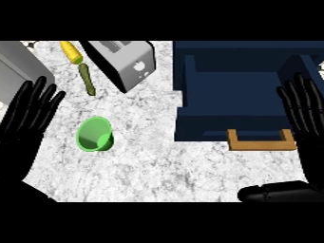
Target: Pick up the cup, place it into the drawer and close the drawer
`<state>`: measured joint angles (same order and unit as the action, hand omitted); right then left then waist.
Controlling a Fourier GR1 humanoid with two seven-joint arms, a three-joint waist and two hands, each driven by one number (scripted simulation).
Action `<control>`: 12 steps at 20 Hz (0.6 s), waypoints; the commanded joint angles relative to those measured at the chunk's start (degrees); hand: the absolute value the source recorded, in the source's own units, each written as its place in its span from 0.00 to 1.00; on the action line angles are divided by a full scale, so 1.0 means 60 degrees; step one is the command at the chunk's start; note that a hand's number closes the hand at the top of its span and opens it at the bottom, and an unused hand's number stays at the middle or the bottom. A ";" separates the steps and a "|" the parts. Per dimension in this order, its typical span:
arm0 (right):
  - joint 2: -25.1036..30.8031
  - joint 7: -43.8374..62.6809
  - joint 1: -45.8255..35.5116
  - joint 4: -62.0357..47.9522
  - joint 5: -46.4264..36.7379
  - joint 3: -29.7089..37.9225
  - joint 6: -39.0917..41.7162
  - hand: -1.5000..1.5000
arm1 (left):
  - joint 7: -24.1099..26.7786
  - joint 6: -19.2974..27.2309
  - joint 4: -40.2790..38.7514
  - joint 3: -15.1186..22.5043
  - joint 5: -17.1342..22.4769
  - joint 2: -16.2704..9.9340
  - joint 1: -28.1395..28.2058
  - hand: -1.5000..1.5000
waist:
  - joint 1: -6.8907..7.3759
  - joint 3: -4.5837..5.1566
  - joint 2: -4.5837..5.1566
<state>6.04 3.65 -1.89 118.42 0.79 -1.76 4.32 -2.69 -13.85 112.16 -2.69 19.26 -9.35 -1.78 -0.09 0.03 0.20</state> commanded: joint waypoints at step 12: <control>0.0319 0.0238 -0.1036 -0.1243 0.0349 0.0479 0.0616 0.00 | 0.1651 -0.1572 -0.5501 -0.1231 -0.0039 -0.0604 -0.1474 0.00 | -0.0033 -0.0001 -0.0017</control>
<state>7.64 5.47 -7.62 111.80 3.49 1.07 7.39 2.41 -20.95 88.70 -8.84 21.59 -12.14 -8.11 -0.19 0.02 0.09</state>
